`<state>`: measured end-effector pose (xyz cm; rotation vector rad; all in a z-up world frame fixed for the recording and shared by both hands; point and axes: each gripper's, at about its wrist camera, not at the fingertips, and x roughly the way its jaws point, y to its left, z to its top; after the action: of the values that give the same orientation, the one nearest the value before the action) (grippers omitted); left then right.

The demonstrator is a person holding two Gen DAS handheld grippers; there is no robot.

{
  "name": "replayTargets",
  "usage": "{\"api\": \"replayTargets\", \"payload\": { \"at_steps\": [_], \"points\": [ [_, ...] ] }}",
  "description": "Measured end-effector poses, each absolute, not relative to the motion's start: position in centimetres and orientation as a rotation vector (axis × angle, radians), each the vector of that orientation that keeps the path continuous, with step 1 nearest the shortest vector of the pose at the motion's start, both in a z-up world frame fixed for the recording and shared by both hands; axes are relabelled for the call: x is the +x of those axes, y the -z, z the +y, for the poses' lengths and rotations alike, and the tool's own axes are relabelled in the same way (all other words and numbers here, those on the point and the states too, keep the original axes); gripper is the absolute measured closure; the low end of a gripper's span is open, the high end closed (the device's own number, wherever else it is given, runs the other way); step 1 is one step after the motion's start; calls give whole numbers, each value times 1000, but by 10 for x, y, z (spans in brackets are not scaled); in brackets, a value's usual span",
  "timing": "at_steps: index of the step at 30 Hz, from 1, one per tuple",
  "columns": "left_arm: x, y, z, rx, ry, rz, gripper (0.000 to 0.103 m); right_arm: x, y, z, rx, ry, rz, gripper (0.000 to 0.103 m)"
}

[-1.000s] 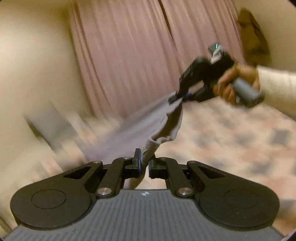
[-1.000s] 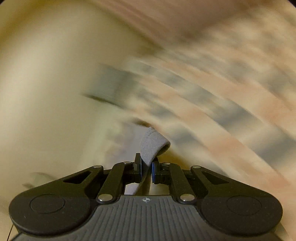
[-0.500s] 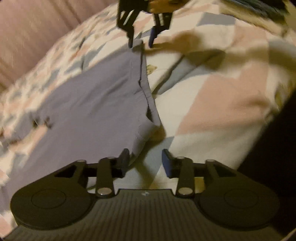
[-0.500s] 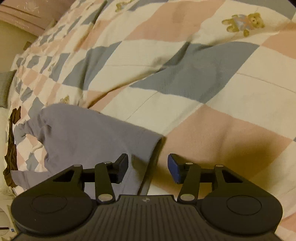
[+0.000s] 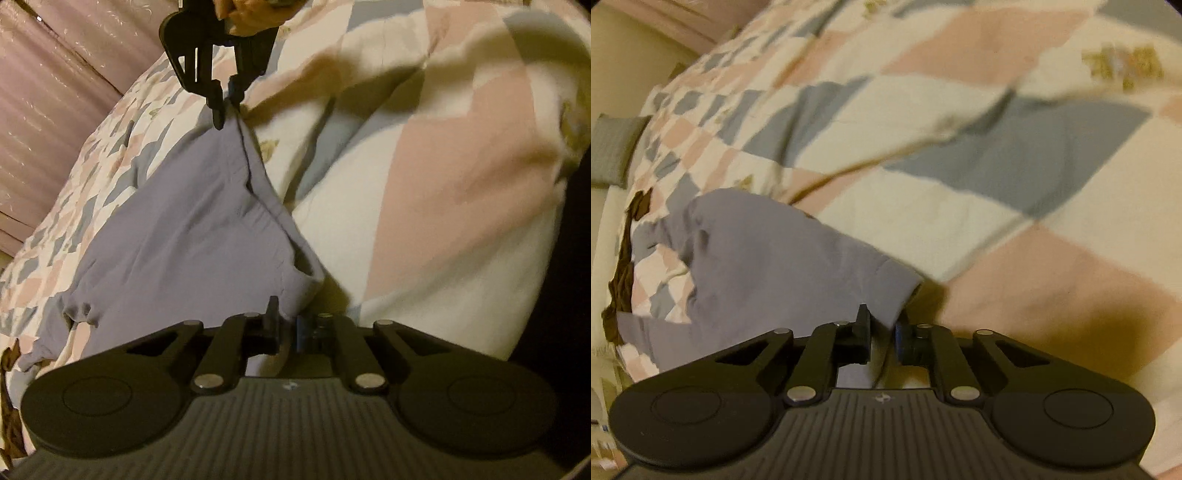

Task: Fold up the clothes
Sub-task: 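Lift the trousers with both grippers and shake them out between the grippers, then lower the trousers onto the bed and open both grippers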

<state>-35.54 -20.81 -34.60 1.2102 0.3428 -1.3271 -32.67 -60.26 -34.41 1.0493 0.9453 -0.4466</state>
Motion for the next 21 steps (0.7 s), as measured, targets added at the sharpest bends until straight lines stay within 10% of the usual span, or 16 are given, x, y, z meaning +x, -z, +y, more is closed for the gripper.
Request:
{"api": "replayTargets", "payload": {
  "at_steps": [21],
  "points": [
    [-511, 324, -374, 1034, 1579, 265, 92, -422, 325, -743, 891, 629, 997, 92]
  ]
}}
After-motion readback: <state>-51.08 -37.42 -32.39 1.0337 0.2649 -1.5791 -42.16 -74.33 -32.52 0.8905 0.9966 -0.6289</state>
